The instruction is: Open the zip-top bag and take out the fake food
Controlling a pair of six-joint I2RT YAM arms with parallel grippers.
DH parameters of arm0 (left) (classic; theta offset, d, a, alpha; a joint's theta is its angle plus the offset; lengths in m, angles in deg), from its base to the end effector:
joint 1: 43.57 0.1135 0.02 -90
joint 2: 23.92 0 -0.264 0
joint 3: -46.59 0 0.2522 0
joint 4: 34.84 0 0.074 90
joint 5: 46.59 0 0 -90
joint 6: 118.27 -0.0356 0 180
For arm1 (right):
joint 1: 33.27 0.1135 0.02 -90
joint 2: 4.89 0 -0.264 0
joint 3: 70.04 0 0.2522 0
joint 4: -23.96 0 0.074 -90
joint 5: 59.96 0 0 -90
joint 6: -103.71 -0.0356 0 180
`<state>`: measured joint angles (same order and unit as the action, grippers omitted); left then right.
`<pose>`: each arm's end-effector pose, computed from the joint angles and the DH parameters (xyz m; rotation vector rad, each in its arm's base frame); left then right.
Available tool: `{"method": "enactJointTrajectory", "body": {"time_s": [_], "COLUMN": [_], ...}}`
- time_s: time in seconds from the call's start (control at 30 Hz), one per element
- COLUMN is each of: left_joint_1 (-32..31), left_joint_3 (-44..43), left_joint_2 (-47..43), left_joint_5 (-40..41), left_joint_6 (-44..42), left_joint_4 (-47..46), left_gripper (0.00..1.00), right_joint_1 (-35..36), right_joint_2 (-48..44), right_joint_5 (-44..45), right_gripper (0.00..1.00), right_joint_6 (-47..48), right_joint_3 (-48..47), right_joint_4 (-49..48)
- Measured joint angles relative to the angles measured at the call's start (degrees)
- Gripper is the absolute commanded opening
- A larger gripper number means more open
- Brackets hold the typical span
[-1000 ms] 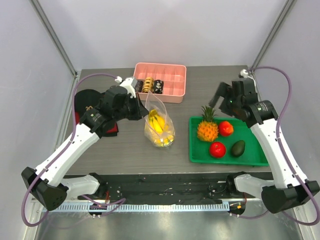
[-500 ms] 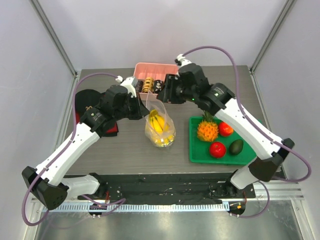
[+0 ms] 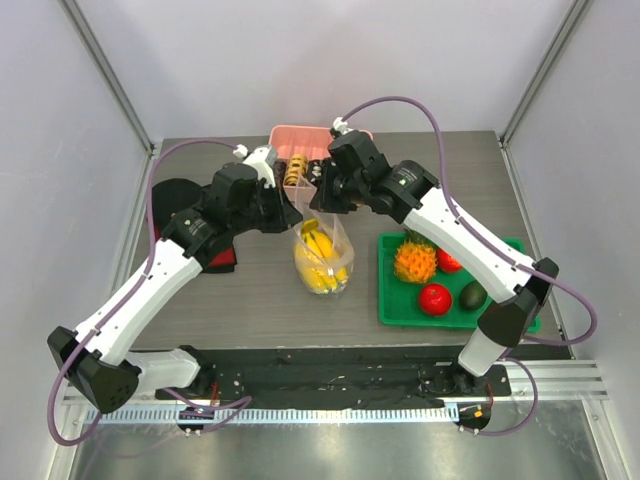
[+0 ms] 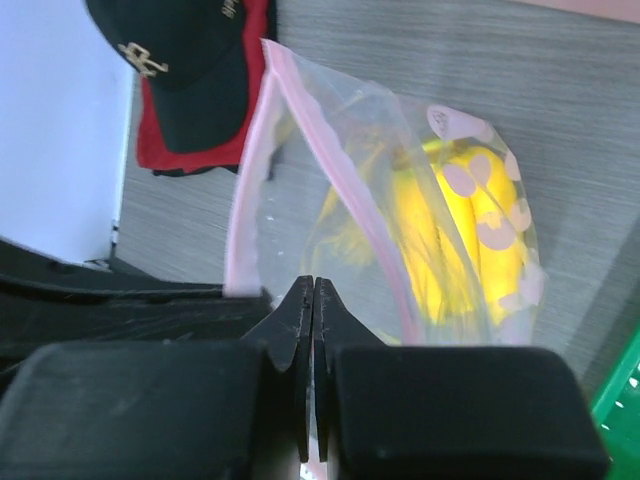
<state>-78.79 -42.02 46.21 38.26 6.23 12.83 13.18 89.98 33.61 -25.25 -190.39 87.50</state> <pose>0.2147 -0.1555 0.3883 0.0715 2.1866 -0.8143 0.2471 0.2567 0.4175 -0.1173 2.3355 0.7189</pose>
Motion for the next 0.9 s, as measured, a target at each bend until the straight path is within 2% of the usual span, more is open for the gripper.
{"method": "enactJointTrajectory", "body": {"time_s": [0.17, 0.47, 0.9], "left_joint_1": [0.00, -0.11, -0.96], "left_joint_3": [0.00, 0.00, 0.66], "left_joint_2": [0.17, 0.55, 0.87], "left_joint_5": [-0.72, -1.16, -0.46], "left_joint_6": [1.07, 2.38, 2.38], "left_joint_4": [-0.39, -1.36, -2.12], "left_gripper": [0.00, 0.00, 0.00], "right_joint_1": [0.26, 0.46, -0.17], "right_joint_2": [2.34, 12.37, 12.00], "right_joint_5": [1.92, 4.17, 9.46], "right_gripper": [0.02, 0.01, 0.01], "right_joint_6": [-0.50, -3.76, -7.32], "right_joint_3": [0.50, -6.14, -3.10], "right_joint_4": [2.12, 7.37, 10.45]}}
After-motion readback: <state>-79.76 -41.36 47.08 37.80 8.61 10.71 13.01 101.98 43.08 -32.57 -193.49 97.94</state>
